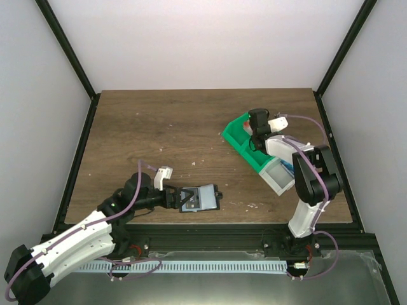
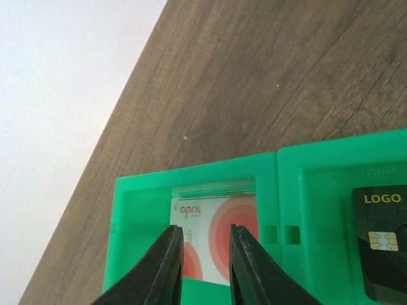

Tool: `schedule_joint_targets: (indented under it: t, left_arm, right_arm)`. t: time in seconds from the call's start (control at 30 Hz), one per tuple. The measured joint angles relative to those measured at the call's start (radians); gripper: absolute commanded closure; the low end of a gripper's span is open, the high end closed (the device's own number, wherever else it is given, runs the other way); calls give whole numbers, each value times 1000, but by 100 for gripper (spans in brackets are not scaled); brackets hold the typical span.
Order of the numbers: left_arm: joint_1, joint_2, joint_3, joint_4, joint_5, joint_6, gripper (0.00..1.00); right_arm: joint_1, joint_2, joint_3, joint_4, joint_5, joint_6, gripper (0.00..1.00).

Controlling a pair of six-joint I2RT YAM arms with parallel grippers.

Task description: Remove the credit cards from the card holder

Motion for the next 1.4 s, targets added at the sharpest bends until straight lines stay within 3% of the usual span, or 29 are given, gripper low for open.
schedule_joint_targets:
  t: [0.3,0.53,0.67,0.77,0.8,0.9,1.03,1.1,1.4]
  left_arm:
    - [2,37,28,-44,-32,-16,1]
    - [10,62,36,-46,-35,-40,1]
    - [31,84,29,-19,-13,-73,22]
    - [45,105,2,27,13,-103,30]
    - [47,111,-8,38,18,-114,36]
    - [49,131,-35,67,26,-140,71]
    - [51,167,-43,87,14,-154,84]
    - [54,184,-43,93,5,-159,100]
    - [55,289,-55,153,-26,-179,100]
  right_arm:
    - [-14,-146,0,-79,-82,-88,74]
    - [-26,-320,-58,-86,-356,-357,72]
    - [-21,-449,-165,-90,-576,-505,72]
    - [-3,-551,-267,-114,-701,-574,71]
    - [4,-591,-304,-126,-739,-591,72]
    - [27,-708,-403,-154,-826,-611,72]
    - [68,-821,-502,-165,-917,-608,73]
    - [95,-854,-549,-164,-950,-597,73]
    - [233,-856,-650,-148,-1007,-541,75]
